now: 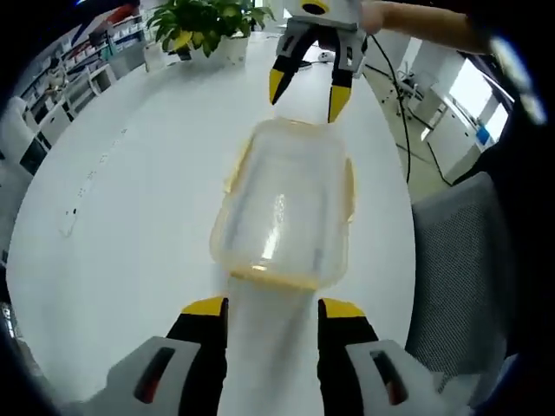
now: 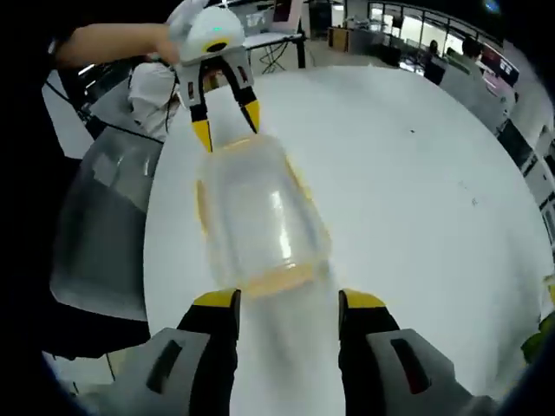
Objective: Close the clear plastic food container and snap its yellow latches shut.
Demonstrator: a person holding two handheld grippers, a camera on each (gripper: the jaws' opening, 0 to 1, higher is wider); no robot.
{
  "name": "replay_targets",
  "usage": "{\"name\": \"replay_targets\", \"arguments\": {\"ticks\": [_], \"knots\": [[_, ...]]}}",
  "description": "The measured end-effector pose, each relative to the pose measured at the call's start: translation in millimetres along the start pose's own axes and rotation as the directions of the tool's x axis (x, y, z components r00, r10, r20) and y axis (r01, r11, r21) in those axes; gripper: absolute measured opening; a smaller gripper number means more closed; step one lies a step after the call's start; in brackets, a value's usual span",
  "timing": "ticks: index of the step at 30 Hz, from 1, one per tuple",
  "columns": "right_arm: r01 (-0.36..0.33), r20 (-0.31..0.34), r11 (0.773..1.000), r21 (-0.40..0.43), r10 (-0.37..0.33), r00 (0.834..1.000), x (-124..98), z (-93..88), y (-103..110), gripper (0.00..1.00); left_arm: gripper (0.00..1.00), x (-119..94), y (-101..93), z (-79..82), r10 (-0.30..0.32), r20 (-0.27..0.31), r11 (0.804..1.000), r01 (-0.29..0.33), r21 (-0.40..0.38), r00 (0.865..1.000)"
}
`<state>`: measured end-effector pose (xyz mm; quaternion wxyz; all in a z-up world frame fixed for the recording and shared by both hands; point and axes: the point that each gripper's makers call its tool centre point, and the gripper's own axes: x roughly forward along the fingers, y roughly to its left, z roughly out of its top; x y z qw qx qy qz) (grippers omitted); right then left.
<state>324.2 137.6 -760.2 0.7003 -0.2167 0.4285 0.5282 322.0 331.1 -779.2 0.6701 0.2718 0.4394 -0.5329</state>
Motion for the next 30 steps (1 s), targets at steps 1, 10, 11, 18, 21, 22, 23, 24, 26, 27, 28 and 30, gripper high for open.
{"name": "replay_targets", "arguments": {"ticks": [1, 10, 11, 18, 21, 22, 23, 24, 26, 27, 28, 30], "knots": [[0.0, 0.003, 1.0, 0.004, 0.0, 1.0, -0.1, 0.3, 0.4, 0.42, 0.35, -0.9, 0.3, 0.2, -0.002, 0.013, 1.0, 0.002, -0.029, 1.0], [0.023, 0.096, 0.975, 0.219, -0.045, 0.994, 1.2, 11.1, 0.7, 0.46, 0.35, -11.6, 8.8, 10.6, 0.026, 0.197, 0.956, 0.033, -0.29, 0.98], [0.017, 0.108, 0.962, 0.272, -0.048, 0.993, 0.7, 11.5, 0.6, 0.43, 0.35, -12.2, 9.2, 11.4, 0.032, 0.221, 0.946, 0.041, -0.32, 0.975], [0.026, 0.184, 0.916, 0.401, -0.108, 0.977, -2.0, 20.1, -5.1, 0.42, 0.35, -15.9, 8.8, 17.5, 0.083, 0.317, 0.883, 0.078, -0.462, 0.945], [0.017, 0.203, 0.891, 0.453, -0.122, 0.971, -1.8, 20.7, -5.6, 0.41, 0.34, -11.0, 9.1, 14.2, 0.11, 0.315, 0.84, 0.082, -0.537, 0.943], [0.022, 0.196, 0.889, 0.457, -0.125, 0.973, -0.4, 18.9, -5.5, 0.4, 0.34, -10.1, 8.6, 15.1, 0.12, 0.322, 0.82, 0.09, -0.565, 0.939], [0.028, 0.189, 0.888, 0.459, -0.129, 0.973, 0.9, 17.2, -5.2, 0.4, 0.33, -9.6, 7.8, 16.9, 0.125, 0.33, 0.809, 0.096, -0.579, 0.936], [0.034, 0.184, 0.887, 0.461, -0.133, 0.974, 2.5, 15.7, -4.4, 0.4, 0.32, -8.6, 7.2, 16.8, 0.134, 0.326, 0.794, 0.096, -0.6, 0.936], [0.046, 0.173, 0.875, 0.481, -0.147, 0.974, 4.6, 12.4, -3.7, 0.4, 0.29, -6.0, 5.6, 16.1, 0.148, 0.316, 0.77, 0.092, -0.632, 0.937], [0.043, 0.178, 0.87, 0.492, -0.149, 0.973, 5.4, 12.4, -3.0, 0.4, 0.28, -4.8, 4.9, 17.4, 0.155, 0.323, 0.756, 0.098, -0.647, 0.934], [0.035, 0.182, 0.866, 0.498, -0.144, 0.973, 6.2, 12.2, -1.1, 0.39, 0.28, -3.8, 4.7, 16.4, 0.166, 0.315, 0.734, 0.096, -0.672, 0.935], [0.026, 0.176, 0.859, 0.512, -0.134, 0.975, 9.7, 9.8, 3.2, 0.38, 0.27, -1.3, 1.9, 12.0, 0.178, 0.283, 0.725, 0.068, -0.685, 0.943]]}}
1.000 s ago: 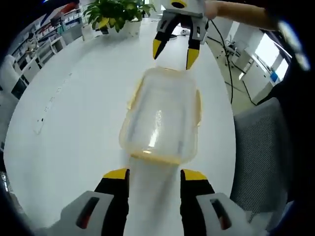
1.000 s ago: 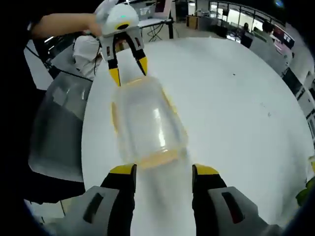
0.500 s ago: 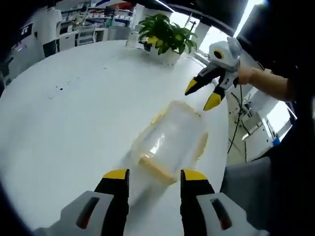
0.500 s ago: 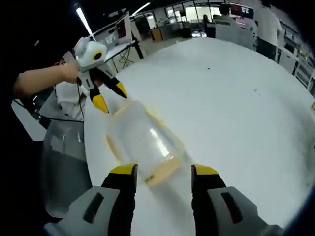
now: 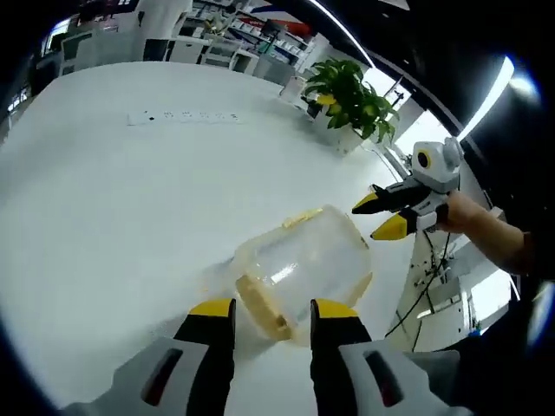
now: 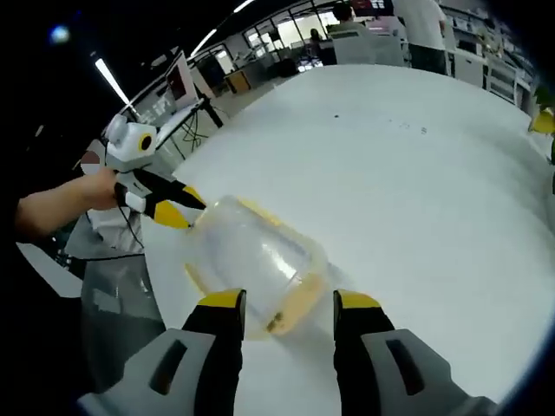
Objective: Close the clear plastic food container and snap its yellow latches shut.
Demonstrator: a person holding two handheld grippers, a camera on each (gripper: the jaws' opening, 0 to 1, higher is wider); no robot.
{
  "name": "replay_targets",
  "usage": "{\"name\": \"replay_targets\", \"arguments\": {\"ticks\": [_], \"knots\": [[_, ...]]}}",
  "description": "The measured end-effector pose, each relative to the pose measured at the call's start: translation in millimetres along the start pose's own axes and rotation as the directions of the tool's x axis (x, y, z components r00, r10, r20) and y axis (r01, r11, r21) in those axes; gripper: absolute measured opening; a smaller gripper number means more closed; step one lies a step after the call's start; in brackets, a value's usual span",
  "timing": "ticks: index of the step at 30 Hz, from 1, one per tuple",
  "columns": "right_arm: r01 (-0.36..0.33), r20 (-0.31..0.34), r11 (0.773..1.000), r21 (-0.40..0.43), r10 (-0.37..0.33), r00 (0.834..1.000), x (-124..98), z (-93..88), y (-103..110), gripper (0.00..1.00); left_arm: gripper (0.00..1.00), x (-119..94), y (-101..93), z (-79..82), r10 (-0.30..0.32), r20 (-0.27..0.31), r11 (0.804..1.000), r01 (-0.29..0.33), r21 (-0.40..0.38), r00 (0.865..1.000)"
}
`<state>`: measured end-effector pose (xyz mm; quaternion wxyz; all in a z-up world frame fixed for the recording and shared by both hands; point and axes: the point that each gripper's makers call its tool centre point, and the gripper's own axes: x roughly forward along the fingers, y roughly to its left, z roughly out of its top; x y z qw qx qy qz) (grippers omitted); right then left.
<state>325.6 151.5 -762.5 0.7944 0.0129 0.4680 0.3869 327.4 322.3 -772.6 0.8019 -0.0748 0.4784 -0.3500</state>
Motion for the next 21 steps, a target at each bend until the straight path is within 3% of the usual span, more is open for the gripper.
{"name": "replay_targets", "arguments": {"ticks": [5, 6, 9, 14, 17, 21], "knots": [[0.0, -0.025, 1.0, 0.02, 0.001, 1.0, 5.9, -12.5, 4.7, 0.35, 0.24, 6.7, 1.0, -8.2, 0.03, -0.017, 1.0, -0.03, -0.008, 0.999], [-0.001, -0.034, 1.0, 0.02, 0.002, 0.999, 7.0, -14.6, 4.5, 0.34, 0.23, 7.2, -1.6, -3.5, 0.026, 0.011, 1.0, -0.027, 0.004, 1.0], [0.005, -0.071, 1.0, -0.001, -0.005, 0.997, 8.4, -23.2, 3.9, 0.3, 0.2, 9.4, -2.2, -1.2, 0.041, 0.017, 0.999, -0.041, 0.007, 0.999], [-0.013, -0.046, 1.0, 0.023, 0.014, 0.999, 10.7, -18.9, 7.6, 0.27, 0.19, 11.2, -3.8, -1.0, 0.046, 0.019, 0.998, -0.046, -0.035, 0.999], [-0.015, -0.052, 0.999, -0.029, 0.013, 0.999, 10.6, -19.3, 9.4, 0.26, 0.19, 12.5, -5.3, -1.5, 0.059, 0.026, 0.997, -0.058, -0.048, 0.998], [-0.02, -0.048, 0.999, -0.041, 0.018, 0.999, 10.3, -19.8, 9.5, 0.24, 0.17, 13.0, -6.9, -0.8, 0.066, 0.018, 0.996, -0.064, -0.063, 0.998]]}}
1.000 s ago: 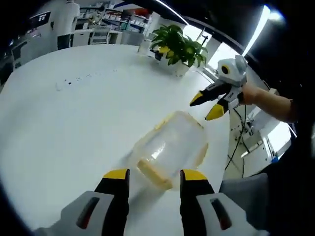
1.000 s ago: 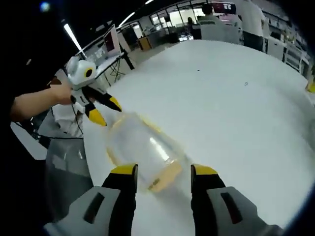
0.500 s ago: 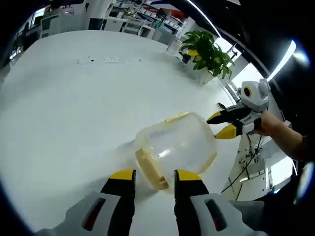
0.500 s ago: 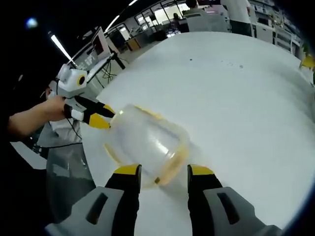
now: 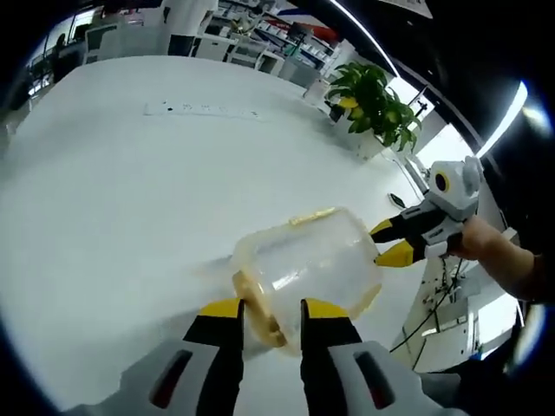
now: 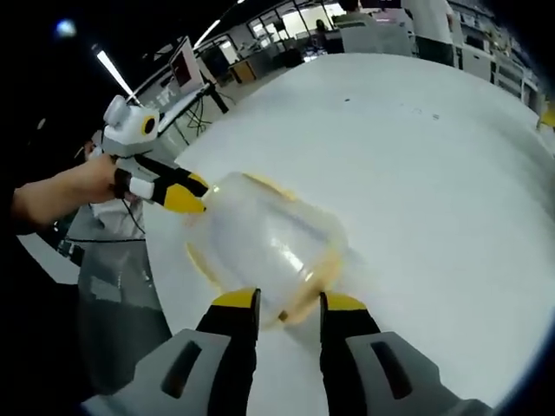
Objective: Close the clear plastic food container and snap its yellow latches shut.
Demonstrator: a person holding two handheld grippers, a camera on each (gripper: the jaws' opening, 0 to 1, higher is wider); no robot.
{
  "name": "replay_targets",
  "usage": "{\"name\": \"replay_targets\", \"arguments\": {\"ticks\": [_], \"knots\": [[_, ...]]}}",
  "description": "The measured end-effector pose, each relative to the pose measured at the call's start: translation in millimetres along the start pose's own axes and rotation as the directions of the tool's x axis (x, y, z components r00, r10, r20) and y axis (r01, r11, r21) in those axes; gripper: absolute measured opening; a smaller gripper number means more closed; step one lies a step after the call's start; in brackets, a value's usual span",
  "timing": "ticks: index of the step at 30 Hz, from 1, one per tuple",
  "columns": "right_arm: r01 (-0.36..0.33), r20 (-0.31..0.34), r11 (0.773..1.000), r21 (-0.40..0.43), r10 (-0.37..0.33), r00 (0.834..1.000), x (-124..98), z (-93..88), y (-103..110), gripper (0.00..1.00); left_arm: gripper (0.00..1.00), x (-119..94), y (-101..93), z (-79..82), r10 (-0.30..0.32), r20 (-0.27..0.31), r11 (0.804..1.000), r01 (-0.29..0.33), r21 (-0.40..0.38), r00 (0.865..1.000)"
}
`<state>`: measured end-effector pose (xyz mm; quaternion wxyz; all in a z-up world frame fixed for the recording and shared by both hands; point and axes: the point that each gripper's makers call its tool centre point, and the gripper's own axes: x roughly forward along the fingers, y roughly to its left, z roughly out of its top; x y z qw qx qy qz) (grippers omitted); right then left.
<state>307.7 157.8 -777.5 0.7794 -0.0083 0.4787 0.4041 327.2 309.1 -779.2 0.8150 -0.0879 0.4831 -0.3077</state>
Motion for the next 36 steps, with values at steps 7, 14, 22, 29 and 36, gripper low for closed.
{"name": "replay_targets", "arguments": {"ticks": [7, 14, 22, 29, 36], "knots": [[-0.031, -0.001, 0.998, -0.051, 0.031, 1.0, 2.7, 6.8, 3.2, 0.19, 0.13, 0.1, 4.2, 0.9, 0.025, -0.048, 1.0, -0.025, 0.011, 0.999], [0.001, -0.011, 1.0, -0.002, -0.001, 1.0, -5.6, -0.5, 1.5, 0.2, 0.14, 0.2, -2.4, 1.7, -0.001, -0.029, 1.0, 0.002, 0.029, 1.0], [0.015, 0.013, 0.999, 0.04, -0.015, 1.0, -4.9, -8.4, 6.9, 0.22, 0.16, -0.3, -1.9, -0.5, -0.005, -0.016, 0.999, 0.006, 0.038, 1.0], [0.033, -0.002, 0.999, -0.024, -0.034, 0.999, -2.8, -6.3, 8.3, 0.24, 0.18, -1.2, -2.8, 0.4, 0.018, 0.0, 0.991, -0.018, 0.13, 1.0], [0.036, 0.022, 0.992, -0.124, -0.034, 0.999, -5.5, -5.8, 6.6, 0.25, 0.2, -2.8, -3.6, 4.7, 0.06, -0.008, 0.972, -0.057, 0.23, 0.998]]}}
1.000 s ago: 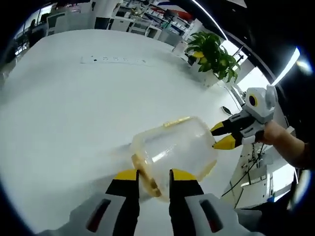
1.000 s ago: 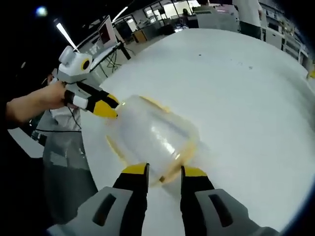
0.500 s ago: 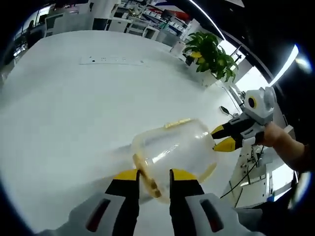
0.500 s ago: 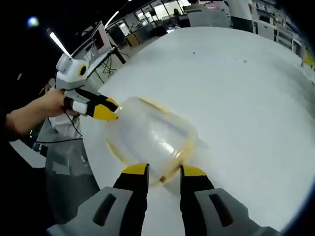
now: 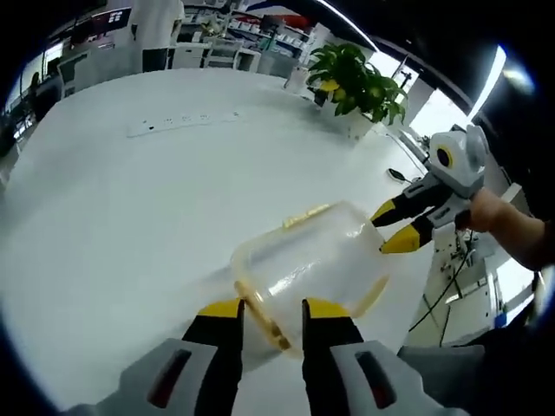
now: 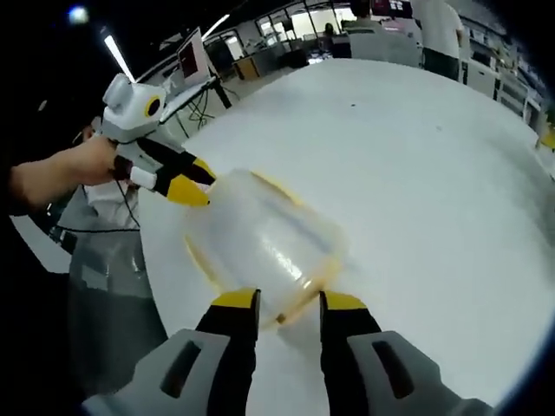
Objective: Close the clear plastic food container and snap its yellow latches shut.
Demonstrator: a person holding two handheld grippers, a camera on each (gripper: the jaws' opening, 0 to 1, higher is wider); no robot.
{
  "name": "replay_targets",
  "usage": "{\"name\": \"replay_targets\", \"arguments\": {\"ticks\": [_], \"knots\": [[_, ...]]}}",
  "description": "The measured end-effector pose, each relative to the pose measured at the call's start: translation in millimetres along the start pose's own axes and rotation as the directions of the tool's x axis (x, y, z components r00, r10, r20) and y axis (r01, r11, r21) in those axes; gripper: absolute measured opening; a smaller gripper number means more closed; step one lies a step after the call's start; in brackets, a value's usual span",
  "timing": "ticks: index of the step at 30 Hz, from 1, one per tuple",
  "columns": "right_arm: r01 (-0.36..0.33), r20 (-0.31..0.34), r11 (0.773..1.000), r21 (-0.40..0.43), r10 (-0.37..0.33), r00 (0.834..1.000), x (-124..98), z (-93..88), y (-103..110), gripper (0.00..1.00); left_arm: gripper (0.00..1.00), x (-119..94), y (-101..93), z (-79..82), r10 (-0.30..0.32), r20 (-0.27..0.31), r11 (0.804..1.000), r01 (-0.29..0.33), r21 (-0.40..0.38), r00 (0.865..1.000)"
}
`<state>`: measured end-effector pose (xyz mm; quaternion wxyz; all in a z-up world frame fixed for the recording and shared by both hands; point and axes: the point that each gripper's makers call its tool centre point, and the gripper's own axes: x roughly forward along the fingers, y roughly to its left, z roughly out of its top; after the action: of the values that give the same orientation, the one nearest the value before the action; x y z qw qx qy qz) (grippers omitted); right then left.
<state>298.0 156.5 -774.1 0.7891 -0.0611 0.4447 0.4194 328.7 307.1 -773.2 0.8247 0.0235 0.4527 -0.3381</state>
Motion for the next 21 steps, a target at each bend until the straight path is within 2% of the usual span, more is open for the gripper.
{"name": "replay_targets", "arguments": {"ticks": [1, 2, 4, 7, 9, 12, 14, 15, 16, 17, 20, 21], "knots": [[0.01, 0.028, 0.999, -0.05, -0.008, 1.0, -0.1, 6.3, -2.3, 0.26, 0.2, -0.8, -0.8, -0.1, 0.007, 0.004, 1.0, -0.007, 0.008, 1.0], [0.026, 0.06, 0.998, -0.062, -0.022, 0.998, -2.4, 10.1, -3.2, 0.29, 0.2, -0.9, -2.5, -0.7, 0.004, 0.002, 1.0, -0.004, -0.001, 1.0], [0.011, 0.067, 0.999, -0.04, -0.009, 0.998, -7.3, 12.9, -0.6, 0.29, 0.22, -1.0, -4.6, 0.2, 0.011, 0.009, 1.0, -0.011, 0.003, 1.0], [0.016, 0.105, 0.998, -0.061, -0.009, 0.994, -11.7, 25.4, -4.8, 0.27, 0.19, -3.7, 1.6, 8.0, 0.043, 0.037, 0.994, -0.046, 0.104, 0.998], [-0.01, 0.12, 0.996, -0.083, 0.02, 0.993, -11.0, 31.5, -1.8, 0.28, 0.18, -7.3, 2.6, 18.4, 0.052, 0.078, 0.985, -0.064, 0.158, 0.996], [-0.034, 0.127, 0.989, -0.144, 0.052, 0.991, -9.3, 38.1, 4.5, 0.29, 0.17, -10.1, -1.8, 27.8, 0.03, 0.099, 0.972, -0.052, 0.228, 0.995], [-0.071, 0.119, 0.983, -0.168, 0.092, 0.989, -6.8, 41.2, 13.6, 0.3, 0.17, -10.5, -11.2, 29.5, -0.016, 0.095, 0.982, -0.002, 0.187, 0.995], [-0.072, 0.124, 0.98, -0.183, 0.096, 0.988, -5.4, 44.1, 13.9, 0.3, 0.17, -11.6, -13.2, 31.8, -0.023, 0.105, 0.981, 0.002, 0.192, 0.994], [-0.072, 0.137, 0.97, -0.233, 0.106, 0.985, -3.5, 48.8, 15.8, 0.31, 0.17, -11.2, -19.6, 38.6, -0.054, 0.132, 0.967, 0.019, 0.253, 0.99], [-0.075, 0.133, 0.965, -0.251, 0.111, 0.985, -2.0, 49.9, 16.3, 0.3, 0.16, -11.0, -23.4, 38.3, -0.066, 0.127, 0.958, 0.027, 0.287, 0.99], [-0.092, 0.115, 0.953, -0.29, 0.129, 0.985, 6.5, 52.9, 20.7, 0.3, 0.14, -5.0, -34.7, 31.9, -0.09, 0.075, 0.912, 0.052, 0.407, 0.993], [-0.095, 0.113, 0.951, -0.294, 0.133, 0.985, 8.6, 54.8, 21.4, 0.31, 0.14, -3.5, -36.9, 29.8, -0.091, 0.066, 0.904, 0.055, 0.425, 0.994]]}}
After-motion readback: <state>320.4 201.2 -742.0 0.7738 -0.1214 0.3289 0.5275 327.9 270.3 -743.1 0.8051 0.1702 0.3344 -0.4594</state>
